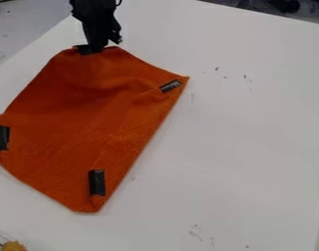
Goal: Fold the cloth from top left to bottom right
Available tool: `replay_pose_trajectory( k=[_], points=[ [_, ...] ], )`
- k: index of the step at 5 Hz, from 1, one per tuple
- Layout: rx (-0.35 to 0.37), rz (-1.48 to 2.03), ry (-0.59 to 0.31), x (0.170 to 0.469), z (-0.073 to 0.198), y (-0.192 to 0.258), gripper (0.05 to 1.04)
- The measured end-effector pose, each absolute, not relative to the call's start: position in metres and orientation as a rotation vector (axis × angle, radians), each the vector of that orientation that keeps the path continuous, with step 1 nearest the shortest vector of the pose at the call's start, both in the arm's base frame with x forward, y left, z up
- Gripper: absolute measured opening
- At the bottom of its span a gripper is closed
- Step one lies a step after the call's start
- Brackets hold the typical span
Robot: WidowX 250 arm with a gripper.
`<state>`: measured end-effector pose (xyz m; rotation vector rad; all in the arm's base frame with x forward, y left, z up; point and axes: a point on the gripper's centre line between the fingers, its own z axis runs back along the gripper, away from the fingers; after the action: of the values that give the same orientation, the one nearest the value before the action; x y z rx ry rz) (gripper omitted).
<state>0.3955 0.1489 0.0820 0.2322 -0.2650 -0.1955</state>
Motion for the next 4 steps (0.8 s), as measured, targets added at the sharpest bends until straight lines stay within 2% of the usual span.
replay_pose_trajectory(
  k=[1,2,3,4],
  points=[
    [0.238,-0.164,-0.287,0.356,0.091,0.111,0.058],
    [0.204,-0.108,-0.270,0.318,0.080,0.082,0.058],
    [0.118,-0.021,-0.205,0.272,0.056,0.049,0.082],
    [0.009,0.074,-0.099,0.244,0.039,0.022,0.238]
  ],
)
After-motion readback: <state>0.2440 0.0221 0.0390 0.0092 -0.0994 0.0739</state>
